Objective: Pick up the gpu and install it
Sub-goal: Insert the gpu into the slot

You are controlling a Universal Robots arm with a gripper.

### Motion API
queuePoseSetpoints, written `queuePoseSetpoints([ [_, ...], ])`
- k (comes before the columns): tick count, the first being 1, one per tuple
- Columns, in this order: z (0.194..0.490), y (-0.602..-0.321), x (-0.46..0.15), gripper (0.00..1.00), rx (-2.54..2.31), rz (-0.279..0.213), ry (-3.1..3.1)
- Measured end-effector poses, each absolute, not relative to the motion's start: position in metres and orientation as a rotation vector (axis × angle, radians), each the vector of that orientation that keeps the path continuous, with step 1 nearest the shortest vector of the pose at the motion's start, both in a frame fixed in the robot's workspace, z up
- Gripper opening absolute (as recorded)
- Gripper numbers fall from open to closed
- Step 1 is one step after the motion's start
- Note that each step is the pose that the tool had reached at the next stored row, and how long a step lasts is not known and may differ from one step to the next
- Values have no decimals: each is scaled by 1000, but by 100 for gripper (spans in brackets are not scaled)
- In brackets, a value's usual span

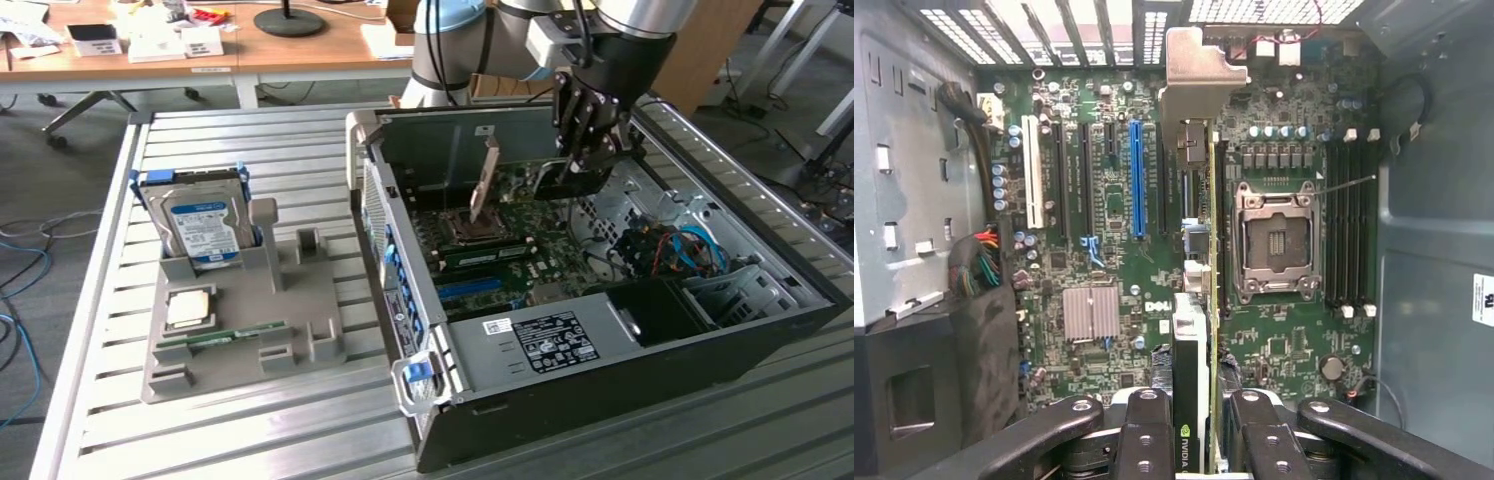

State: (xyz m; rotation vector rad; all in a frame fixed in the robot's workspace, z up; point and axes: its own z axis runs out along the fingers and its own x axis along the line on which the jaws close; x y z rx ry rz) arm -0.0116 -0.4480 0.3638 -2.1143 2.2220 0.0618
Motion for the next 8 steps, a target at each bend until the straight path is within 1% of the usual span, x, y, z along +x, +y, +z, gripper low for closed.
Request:
queuePoseSetpoints([
  [8,362,-449,-12,27,-2114,62,2222],
])
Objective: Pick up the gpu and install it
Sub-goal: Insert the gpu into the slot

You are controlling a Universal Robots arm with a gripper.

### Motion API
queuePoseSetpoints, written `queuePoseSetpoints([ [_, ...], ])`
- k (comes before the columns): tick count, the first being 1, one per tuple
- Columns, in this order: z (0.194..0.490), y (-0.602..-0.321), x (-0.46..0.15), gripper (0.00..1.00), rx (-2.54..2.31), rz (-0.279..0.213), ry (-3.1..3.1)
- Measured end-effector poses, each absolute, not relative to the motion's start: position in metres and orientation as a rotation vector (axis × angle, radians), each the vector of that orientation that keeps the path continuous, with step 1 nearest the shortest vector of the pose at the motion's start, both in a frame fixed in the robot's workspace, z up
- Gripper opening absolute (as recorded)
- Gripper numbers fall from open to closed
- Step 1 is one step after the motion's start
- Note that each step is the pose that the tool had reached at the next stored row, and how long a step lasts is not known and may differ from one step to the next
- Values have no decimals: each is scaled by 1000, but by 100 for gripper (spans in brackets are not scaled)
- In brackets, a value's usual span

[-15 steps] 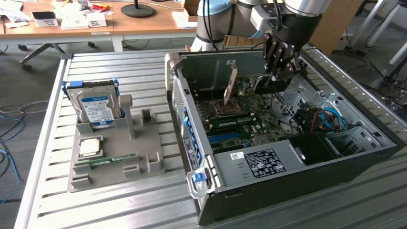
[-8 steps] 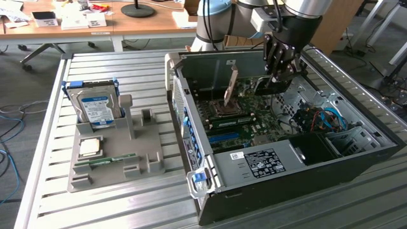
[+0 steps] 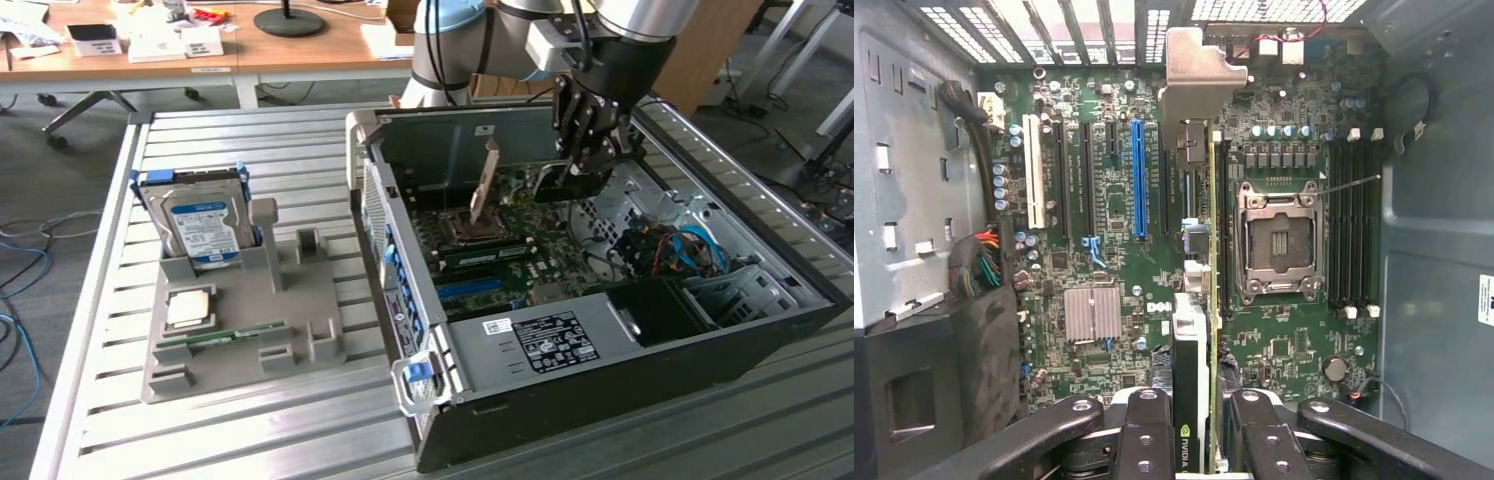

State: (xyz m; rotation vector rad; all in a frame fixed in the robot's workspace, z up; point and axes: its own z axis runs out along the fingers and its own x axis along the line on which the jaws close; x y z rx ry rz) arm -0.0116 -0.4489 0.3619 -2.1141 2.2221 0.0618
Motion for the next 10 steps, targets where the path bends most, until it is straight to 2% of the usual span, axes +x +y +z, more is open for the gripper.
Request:
queuePoseSetpoints([
  [10,357,-452,-12,27,-2114,62,2222],
])
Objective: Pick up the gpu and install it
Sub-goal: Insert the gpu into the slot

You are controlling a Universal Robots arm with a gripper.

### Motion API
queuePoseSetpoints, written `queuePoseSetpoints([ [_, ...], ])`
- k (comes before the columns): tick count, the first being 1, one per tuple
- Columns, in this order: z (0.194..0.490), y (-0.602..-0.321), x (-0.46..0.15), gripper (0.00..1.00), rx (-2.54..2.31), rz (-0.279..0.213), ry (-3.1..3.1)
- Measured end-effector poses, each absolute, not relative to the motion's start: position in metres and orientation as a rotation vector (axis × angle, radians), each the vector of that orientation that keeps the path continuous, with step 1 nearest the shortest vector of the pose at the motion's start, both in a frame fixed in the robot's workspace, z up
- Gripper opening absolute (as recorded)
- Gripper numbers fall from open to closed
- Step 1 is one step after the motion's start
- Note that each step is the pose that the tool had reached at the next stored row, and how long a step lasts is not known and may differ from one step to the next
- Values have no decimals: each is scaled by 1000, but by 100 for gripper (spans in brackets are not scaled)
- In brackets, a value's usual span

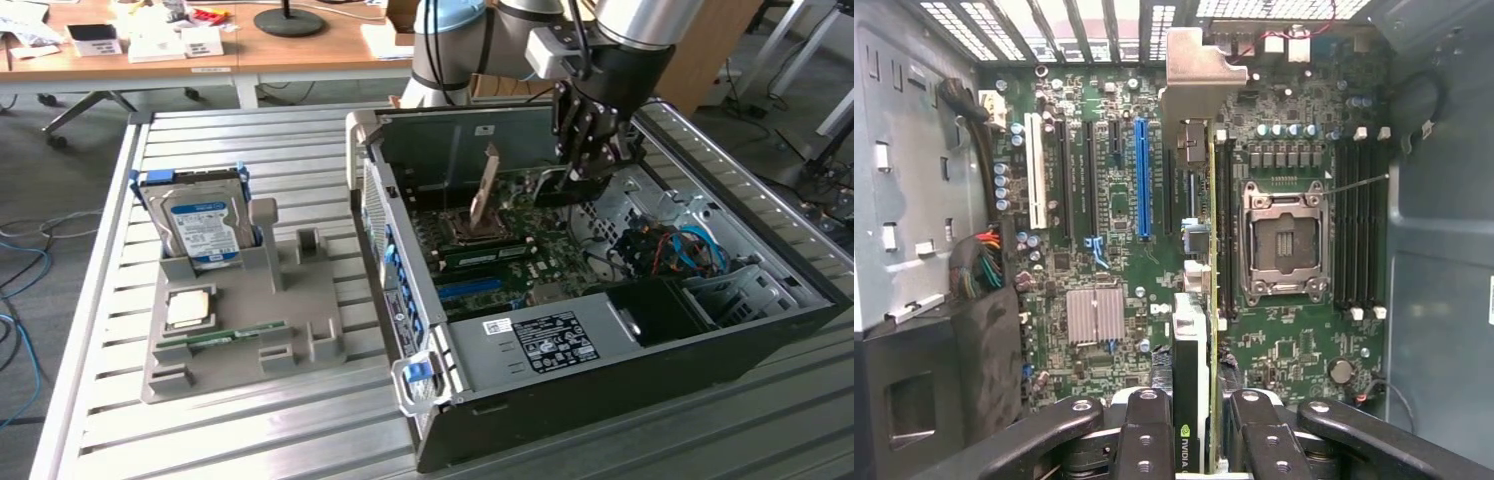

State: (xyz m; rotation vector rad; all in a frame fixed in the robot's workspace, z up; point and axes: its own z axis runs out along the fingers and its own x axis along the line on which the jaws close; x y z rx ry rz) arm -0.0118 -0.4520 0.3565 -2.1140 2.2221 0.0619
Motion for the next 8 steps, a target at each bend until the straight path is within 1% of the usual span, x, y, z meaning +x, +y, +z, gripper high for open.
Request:
queuePoseSetpoints([
  [8,354,-454,-16,27,-2114,62,2222],
])
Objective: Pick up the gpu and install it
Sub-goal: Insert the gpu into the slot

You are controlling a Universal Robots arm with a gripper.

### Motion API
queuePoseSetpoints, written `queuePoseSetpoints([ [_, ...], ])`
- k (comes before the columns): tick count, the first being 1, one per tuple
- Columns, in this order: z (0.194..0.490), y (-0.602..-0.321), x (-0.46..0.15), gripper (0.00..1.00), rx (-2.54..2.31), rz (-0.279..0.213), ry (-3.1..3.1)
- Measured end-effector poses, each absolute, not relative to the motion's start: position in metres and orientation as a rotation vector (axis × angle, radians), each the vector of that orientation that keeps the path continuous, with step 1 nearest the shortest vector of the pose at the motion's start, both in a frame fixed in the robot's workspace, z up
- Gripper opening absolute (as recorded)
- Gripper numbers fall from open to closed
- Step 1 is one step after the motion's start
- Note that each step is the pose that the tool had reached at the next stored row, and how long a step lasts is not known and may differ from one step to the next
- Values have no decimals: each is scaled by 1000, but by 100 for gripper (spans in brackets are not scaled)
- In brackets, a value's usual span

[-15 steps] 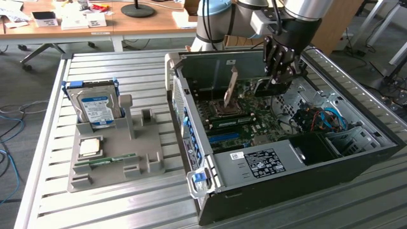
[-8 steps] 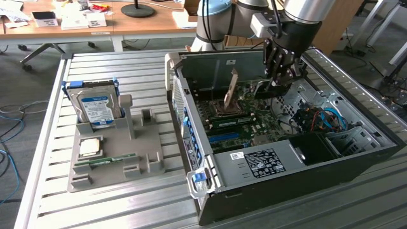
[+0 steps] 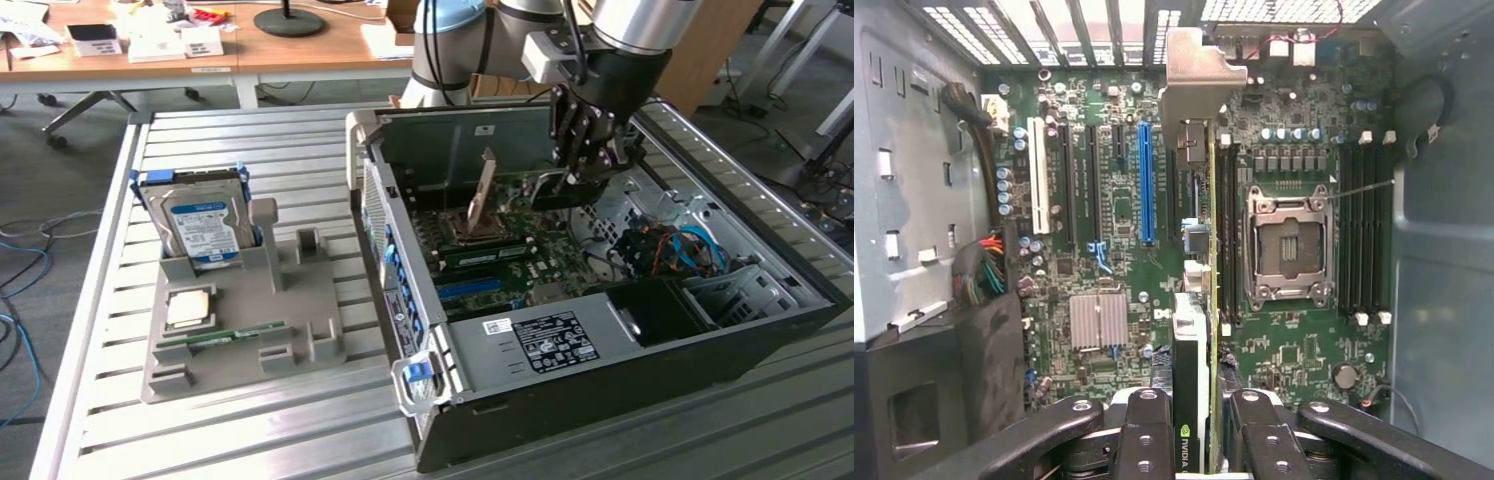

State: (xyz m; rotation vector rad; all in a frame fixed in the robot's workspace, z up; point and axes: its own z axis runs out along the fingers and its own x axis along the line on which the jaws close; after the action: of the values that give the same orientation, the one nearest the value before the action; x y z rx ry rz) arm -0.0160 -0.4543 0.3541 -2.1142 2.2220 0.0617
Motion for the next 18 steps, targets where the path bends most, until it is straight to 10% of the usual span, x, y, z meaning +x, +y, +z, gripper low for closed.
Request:
queuePoseSetpoints([
  [18,354,-457,-18,27,-2115,62,2223],
])
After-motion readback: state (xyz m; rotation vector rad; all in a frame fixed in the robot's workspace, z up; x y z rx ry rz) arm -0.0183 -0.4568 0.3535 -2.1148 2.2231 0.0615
